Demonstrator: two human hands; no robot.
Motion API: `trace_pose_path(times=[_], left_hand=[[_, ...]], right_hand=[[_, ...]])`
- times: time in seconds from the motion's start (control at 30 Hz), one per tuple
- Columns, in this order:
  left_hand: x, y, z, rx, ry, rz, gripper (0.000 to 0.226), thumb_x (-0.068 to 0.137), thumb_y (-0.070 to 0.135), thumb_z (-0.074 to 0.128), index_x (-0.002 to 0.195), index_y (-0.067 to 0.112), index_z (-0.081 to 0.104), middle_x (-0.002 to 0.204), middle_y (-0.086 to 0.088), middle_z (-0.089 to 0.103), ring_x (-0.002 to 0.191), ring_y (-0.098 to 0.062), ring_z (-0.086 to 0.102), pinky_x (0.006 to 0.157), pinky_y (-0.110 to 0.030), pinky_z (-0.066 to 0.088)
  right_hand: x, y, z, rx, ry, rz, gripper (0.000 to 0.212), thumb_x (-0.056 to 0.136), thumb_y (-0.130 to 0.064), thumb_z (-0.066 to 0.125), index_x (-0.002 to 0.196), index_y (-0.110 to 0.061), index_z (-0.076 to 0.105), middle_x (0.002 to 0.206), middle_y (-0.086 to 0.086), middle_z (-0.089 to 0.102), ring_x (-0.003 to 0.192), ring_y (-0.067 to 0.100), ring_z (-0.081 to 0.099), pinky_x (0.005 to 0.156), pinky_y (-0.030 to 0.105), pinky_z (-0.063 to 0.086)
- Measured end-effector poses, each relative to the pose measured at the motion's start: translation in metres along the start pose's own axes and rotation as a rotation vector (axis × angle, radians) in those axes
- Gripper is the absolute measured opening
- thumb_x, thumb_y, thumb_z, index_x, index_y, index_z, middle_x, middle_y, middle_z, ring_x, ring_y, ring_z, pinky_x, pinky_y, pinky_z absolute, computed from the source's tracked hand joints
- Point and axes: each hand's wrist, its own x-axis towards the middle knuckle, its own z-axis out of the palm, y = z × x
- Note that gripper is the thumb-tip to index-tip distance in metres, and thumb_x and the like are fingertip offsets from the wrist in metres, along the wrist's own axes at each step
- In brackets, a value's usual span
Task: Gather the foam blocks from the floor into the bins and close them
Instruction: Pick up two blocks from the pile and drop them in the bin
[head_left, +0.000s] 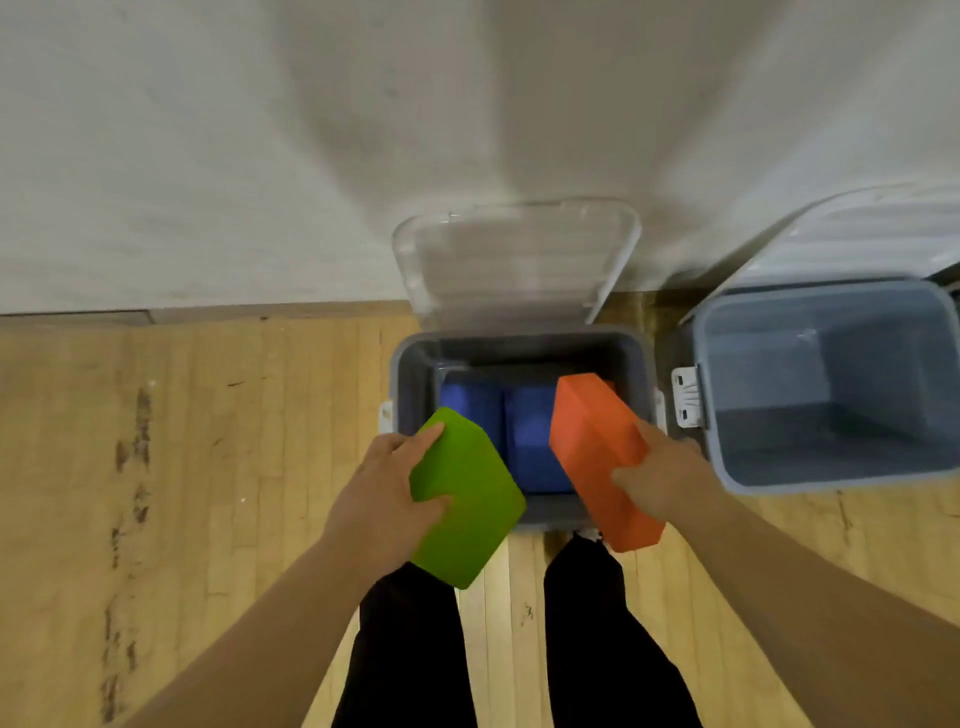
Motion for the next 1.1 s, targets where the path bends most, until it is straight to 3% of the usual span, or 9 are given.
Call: trace_pose_path(times=[0.13, 0.27, 0.4, 0.53, 0.67, 0.83, 0.93, 1.0, 1.1], left_hand=[[0.095, -0.006, 0.028, 0.053, -0.083, 0.078, 0.081, 0.087, 0.041, 0.076, 0.154, 0.051, 0.032, 0.135, 0.018, 0.038, 0.115, -0.010, 0.049, 0.099, -0.035, 0.047], [0.173, -0.007, 0.061, 0.030, -0.130, 0.108, 0.077, 0.089, 0.040, 0.077, 0.152, 0.055, 0.035, 0.138, 0.020, 0.041, 0.117, -0.010, 0.051, 0.097, -0.032, 0.045], [0.228, -0.008, 0.096, 0.021, -0.195, 0.125, 0.076, 0.090, 0.039, 0.077, 0.150, 0.057, 0.035, 0.138, 0.015, 0.048, 0.110, -0.013, 0.059, 0.087, -0.028, 0.048], [0.254, -0.007, 0.124, 0.036, -0.238, 0.122, 0.076, 0.089, 0.038, 0.078, 0.151, 0.054, 0.037, 0.143, 0.009, 0.053, 0.116, -0.016, 0.060, 0.103, -0.038, 0.051], [0.265, 0.005, 0.140, 0.030, -0.298, 0.101, 0.073, 0.092, 0.031, 0.076, 0.152, 0.049, 0.039, 0.138, 0.006, 0.056, 0.112, -0.017, 0.062, 0.103, -0.040, 0.052], [0.278, 0.022, 0.155, 0.011, -0.407, 0.117, 0.070, 0.094, 0.024, 0.075, 0.148, 0.051, 0.041, 0.139, 0.003, 0.057, 0.113, -0.017, 0.063, 0.101, -0.043, 0.055], [0.282, 0.033, 0.155, 0.003, -0.492, 0.130, 0.068, 0.095, 0.020, 0.073, 0.145, 0.053, 0.042, 0.136, 0.009, 0.057, 0.110, -0.011, 0.064, 0.094, -0.032, 0.057], [0.283, 0.037, 0.153, 0.002, -0.538, 0.134, 0.067, 0.096, 0.020, 0.072, 0.148, 0.050, 0.042, 0.130, 0.019, 0.055, 0.104, -0.003, 0.062, 0.081, -0.015, 0.054], [0.284, 0.033, 0.151, -0.077, -0.526, 0.100, 0.064, 0.094, 0.021, 0.074, 0.144, 0.050, 0.046, 0.124, 0.025, 0.055, 0.098, 0.002, 0.065, 0.070, -0.009, 0.052]], right_hand=[[0.065, 0.026, 0.031, 0.111, 0.115, 0.114, 0.087, 0.092, -0.040, 0.066, 0.161, -0.040, 0.012, 0.143, 0.024, 0.032, 0.115, 0.040, 0.054, 0.088, 0.039, 0.046], [0.120, 0.054, 0.076, 0.169, 0.195, 0.142, 0.099, 0.090, -0.049, 0.072, 0.159, -0.046, 0.001, 0.144, 0.018, 0.027, 0.098, 0.029, 0.053, 0.080, 0.039, 0.049], [0.145, 0.070, 0.127, 0.183, 0.231, 0.122, 0.102, 0.086, -0.044, 0.078, 0.157, -0.044, 0.004, 0.136, 0.014, 0.033, 0.109, 0.035, 0.055, 0.088, 0.046, 0.055], [0.141, 0.089, 0.152, 0.120, 0.228, 0.137, 0.107, 0.079, -0.051, 0.082, 0.154, -0.036, 0.006, 0.133, 0.016, 0.039, 0.116, 0.035, 0.051, 0.092, 0.050, 0.054], [0.129, 0.098, 0.142, 0.063, 0.218, 0.163, 0.110, 0.076, -0.064, 0.077, 0.155, -0.033, 0.008, 0.132, 0.015, 0.040, 0.117, 0.034, 0.048, 0.095, 0.046, 0.050], [0.112, 0.072, 0.113, 0.249, 0.311, -0.238, 0.077, 0.086, -0.049, 0.075, 0.147, -0.029, 0.034, 0.144, -0.001, 0.039, 0.133, 0.020, 0.042, 0.110, 0.042, 0.044], [0.119, 0.051, 0.113, 0.404, 0.077, -0.339, 0.093, 0.087, -0.047, 0.076, 0.157, -0.044, 0.014, 0.152, -0.010, 0.032, 0.138, 0.010, 0.036, 0.110, 0.029, 0.035], [0.132, 0.042, 0.116, 0.399, 0.029, -0.341, 0.106, 0.087, -0.049, 0.076, 0.157, -0.052, -0.003, 0.156, -0.007, 0.030, 0.139, 0.014, 0.038, 0.112, 0.035, 0.040], [0.145, 0.032, 0.119, 0.433, -0.017, -0.354, 0.114, 0.088, -0.048, 0.075, 0.153, -0.056, -0.018, 0.157, -0.008, 0.032, 0.138, 0.014, 0.042, 0.111, 0.034, 0.039]])
